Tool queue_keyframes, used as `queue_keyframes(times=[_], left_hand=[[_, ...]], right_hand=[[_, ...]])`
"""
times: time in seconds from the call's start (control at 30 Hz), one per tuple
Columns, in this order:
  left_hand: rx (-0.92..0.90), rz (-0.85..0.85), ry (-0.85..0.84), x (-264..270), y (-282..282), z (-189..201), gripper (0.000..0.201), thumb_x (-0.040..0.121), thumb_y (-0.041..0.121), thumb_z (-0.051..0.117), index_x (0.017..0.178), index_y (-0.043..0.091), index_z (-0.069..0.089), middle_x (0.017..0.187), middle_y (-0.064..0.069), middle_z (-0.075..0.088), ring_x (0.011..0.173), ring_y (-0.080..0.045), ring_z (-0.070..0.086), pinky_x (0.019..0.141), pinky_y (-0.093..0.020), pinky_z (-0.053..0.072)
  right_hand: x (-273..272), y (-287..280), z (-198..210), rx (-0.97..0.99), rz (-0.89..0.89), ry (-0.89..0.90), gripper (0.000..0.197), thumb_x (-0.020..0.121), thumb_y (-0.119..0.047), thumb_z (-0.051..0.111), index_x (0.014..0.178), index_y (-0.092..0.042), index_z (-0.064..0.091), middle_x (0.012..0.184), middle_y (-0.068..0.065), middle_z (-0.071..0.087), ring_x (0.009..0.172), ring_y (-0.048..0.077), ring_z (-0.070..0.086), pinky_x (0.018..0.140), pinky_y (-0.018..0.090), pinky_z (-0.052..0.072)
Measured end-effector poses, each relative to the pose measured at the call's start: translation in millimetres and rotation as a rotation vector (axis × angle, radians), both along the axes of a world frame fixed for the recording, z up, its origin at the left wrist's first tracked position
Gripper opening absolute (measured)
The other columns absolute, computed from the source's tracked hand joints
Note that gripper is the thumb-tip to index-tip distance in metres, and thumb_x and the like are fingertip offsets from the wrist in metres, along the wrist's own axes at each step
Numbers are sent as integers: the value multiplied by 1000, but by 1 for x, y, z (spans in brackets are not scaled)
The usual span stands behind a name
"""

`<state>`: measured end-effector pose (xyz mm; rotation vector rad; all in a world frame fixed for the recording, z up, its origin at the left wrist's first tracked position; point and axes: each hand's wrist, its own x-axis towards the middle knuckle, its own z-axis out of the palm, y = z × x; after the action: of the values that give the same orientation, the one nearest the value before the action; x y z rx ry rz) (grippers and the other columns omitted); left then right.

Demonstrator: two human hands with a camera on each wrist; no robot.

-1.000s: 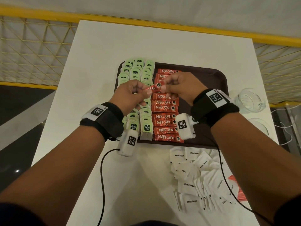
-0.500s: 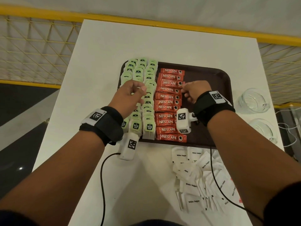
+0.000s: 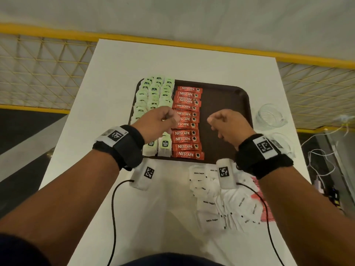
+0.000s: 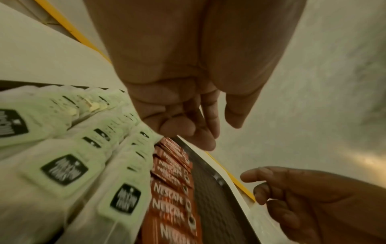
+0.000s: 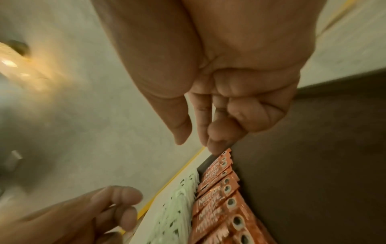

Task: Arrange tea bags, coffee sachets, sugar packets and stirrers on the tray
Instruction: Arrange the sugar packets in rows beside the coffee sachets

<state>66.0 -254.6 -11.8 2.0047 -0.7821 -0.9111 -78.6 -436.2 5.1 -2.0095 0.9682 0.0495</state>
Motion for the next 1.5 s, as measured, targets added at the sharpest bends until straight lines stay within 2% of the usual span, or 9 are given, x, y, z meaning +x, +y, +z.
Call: queue_keyframes(times=[0.1, 0.33, 0.6, 0.7, 0.83, 1.0, 1.27, 1.43, 1.5], left_hand=[[87, -126, -19, -33, 9, 3, 21, 97, 43, 52, 101, 23, 60, 97, 4, 68, 81, -10, 66, 66, -23, 45], [241, -183, -74, -102, 17, -13, 17, 97, 39, 55, 99, 23, 59, 98, 1, 64, 90, -17, 63, 76, -32, 55], [327, -195, -244, -148, 19, -39, 49, 95, 36, 58, 139, 22, 42, 139, -7, 43, 117, -23, 53, 100, -34, 43], [326, -167, -272, -163, 17, -45, 55, 95, 37, 57, 144, 24, 36, 147, -10, 34, 121, -28, 52, 101, -37, 43], [370, -172, -294, -170, 8, -56, 49, 98, 39, 50, 144, 25, 40, 147, -12, 32, 114, -30, 58, 103, -40, 45], [380, -211, -323, -172, 4, -62, 31, 97, 33, 53, 127, 24, 58, 137, -7, 36, 107, -26, 60, 101, -35, 45], [408, -203, -397, -168, 9, -61, 15, 95, 31, 56, 105, 22, 62, 116, -4, 56, 103, -27, 58, 91, -40, 50], [430, -108, -353, -171, 12, -67, 57, 89, 40, 65, 137, 16, 44, 135, -9, 42, 118, -31, 53, 99, -41, 46], [431, -146, -336, -172, 12, -66, 59, 89, 44, 64, 137, 15, 45, 137, -9, 40, 120, -30, 51, 101, -41, 45]], right_hand=[[-48, 15, 7, -29, 128, 33, 13, 94, -36, 59, 102, -26, 62, 89, -5, 66, 70, 4, 59, 55, 13, 42], [-136, 29, -19, -150, 333, 221, 14, 91, -18, 62, 103, -21, 66, 95, -5, 65, 89, 14, 61, 78, 24, 47], [-201, 26, -33, -297, 388, 398, 51, 87, -3, 63, 133, -23, 53, 134, 4, 52, 119, 21, 55, 98, 29, 45], [-208, 30, -35, -355, 427, 435, 66, 87, -9, 65, 146, -25, 39, 147, 7, 39, 128, 25, 49, 107, 34, 40], [-205, 39, -37, -378, 446, 457, 71, 87, -23, 69, 148, -26, 33, 143, 6, 41, 130, 26, 45, 106, 36, 40], [-201, 50, -49, -329, 382, 436, 68, 87, -25, 68, 147, -26, 35, 139, 3, 46, 126, 26, 48, 104, 36, 42], [-201, 62, -52, -163, 304, 387, 65, 90, -37, 56, 149, -22, 33, 147, 6, 42, 132, 25, 44, 107, 38, 39], [-200, 63, -57, -105, 233, 313, 64, 90, -42, 61, 146, -21, 37, 145, 5, 45, 129, 23, 48, 105, 38, 41], [-199, 62, -57, -90, 229, 312, 67, 88, -41, 66, 146, -22, 37, 145, 5, 45, 129, 22, 48, 105, 38, 41]])
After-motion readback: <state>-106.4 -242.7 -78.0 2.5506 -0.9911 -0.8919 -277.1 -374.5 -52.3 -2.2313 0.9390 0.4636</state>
